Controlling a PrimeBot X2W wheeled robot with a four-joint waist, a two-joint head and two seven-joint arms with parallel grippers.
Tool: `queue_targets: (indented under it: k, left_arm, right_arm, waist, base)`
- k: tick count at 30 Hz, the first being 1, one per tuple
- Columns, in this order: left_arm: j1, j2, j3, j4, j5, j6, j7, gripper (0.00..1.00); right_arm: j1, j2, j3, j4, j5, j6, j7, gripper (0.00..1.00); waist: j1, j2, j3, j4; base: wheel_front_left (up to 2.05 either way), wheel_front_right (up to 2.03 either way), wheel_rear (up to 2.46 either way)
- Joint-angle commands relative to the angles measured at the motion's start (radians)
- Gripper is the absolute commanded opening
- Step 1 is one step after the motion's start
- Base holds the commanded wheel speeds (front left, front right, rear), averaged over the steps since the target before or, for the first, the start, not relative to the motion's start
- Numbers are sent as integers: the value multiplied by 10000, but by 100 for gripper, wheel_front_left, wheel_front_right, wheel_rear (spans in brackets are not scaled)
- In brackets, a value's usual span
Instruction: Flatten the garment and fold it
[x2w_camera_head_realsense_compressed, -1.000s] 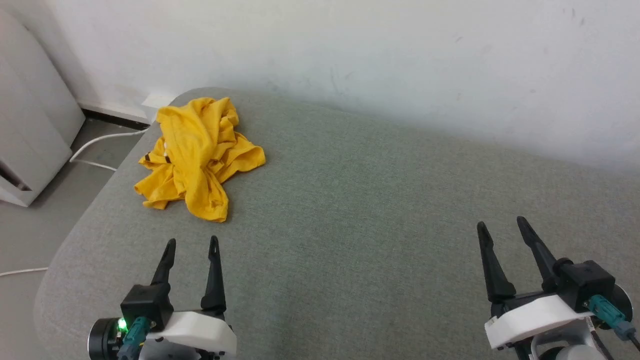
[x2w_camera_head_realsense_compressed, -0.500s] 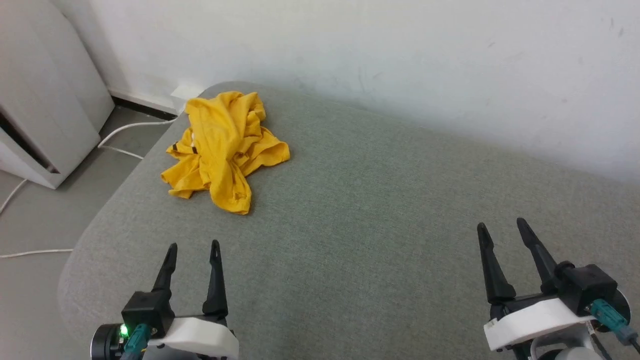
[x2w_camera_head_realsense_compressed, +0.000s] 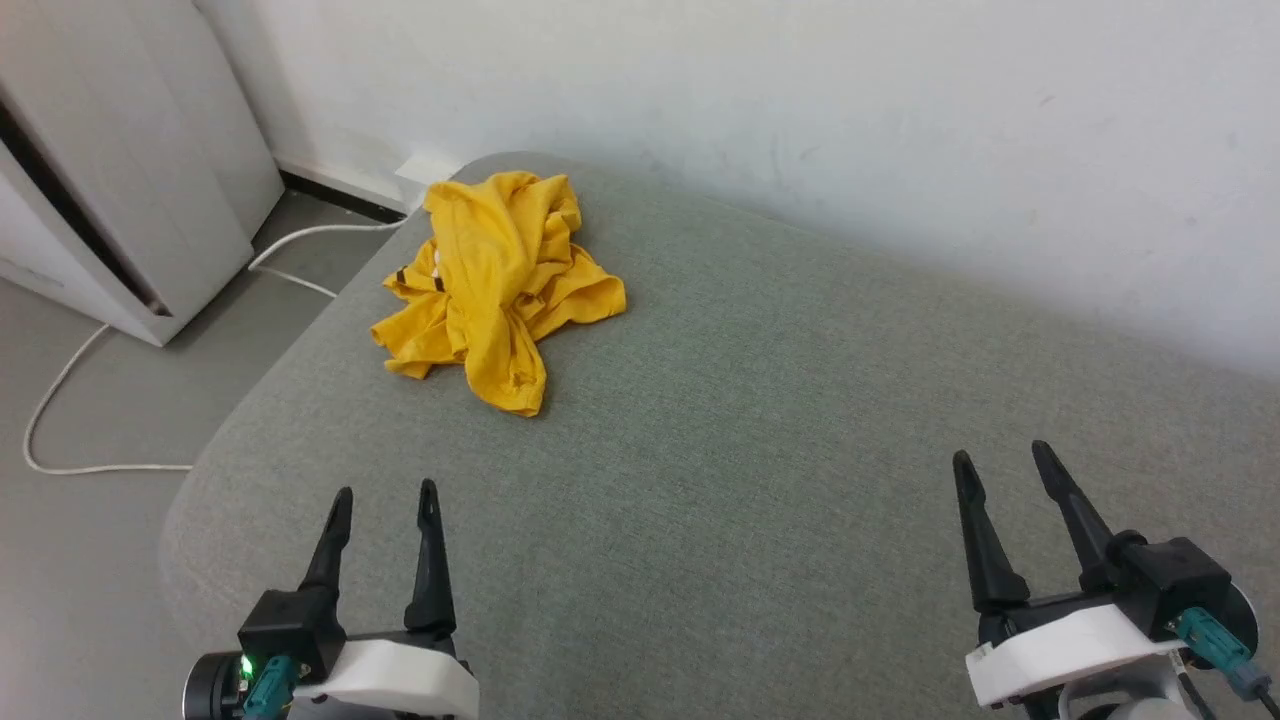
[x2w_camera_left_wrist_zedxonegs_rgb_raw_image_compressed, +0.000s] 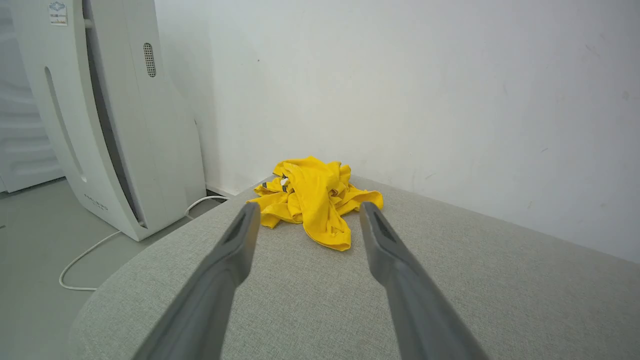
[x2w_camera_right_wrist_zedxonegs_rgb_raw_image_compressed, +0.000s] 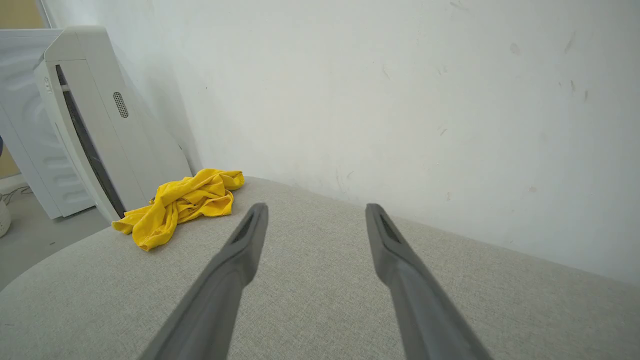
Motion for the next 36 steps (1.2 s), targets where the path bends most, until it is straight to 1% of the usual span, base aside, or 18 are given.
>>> queue_targets:
  k: [1, 13, 16, 22, 28, 31, 36]
  left_arm:
    - [145, -10, -31, 30, -73, 53, -107, 100]
    - [214, -11, -163, 104, -279, 117, -356, 100]
    - [212, -11, -195, 102, -270, 127, -356, 100]
    - [234, -11, -156, 42, -194, 117, -356, 100]
    - [162, -11, -166, 28, -350, 115, -356, 100]
    - [-78, -11, -150, 69, -417, 49, -356, 100]
    - [-902, 64, 109, 321, -255, -129, -356, 100]
  right_arm:
    - [126, 28, -24, 42, 93, -19, -115, 100]
    - [173, 32, -6, 231, 112, -21, -364, 100]
    - [161, 32, -8, 281, 154, -21, -364, 100]
    - [171, 32, 78, 307, 159, -21, -364, 100]
    - [93, 32, 97, 203, 17, -21, -364, 100]
    - [-5, 32, 117, 88, -128, -21, -364, 100]
    - [-239, 32, 240, -185, -549, -21, -364, 100]
  waist:
    - [0, -1, 36, 103]
    - [0, -1, 51, 635]
    - [0, -1, 47, 639]
    - [0, -1, 62, 632]
    - [0, -1, 313, 600]
    - [0, -1, 628, 502]
    - [0, -1, 1434, 105]
  base:
    - [0, 0, 0]
    - [0, 0, 0]
    - [0, 0, 0]
    - [0, 0, 0]
    - [0, 0, 0]
    - [0, 0, 0]
    - [0, 0, 0]
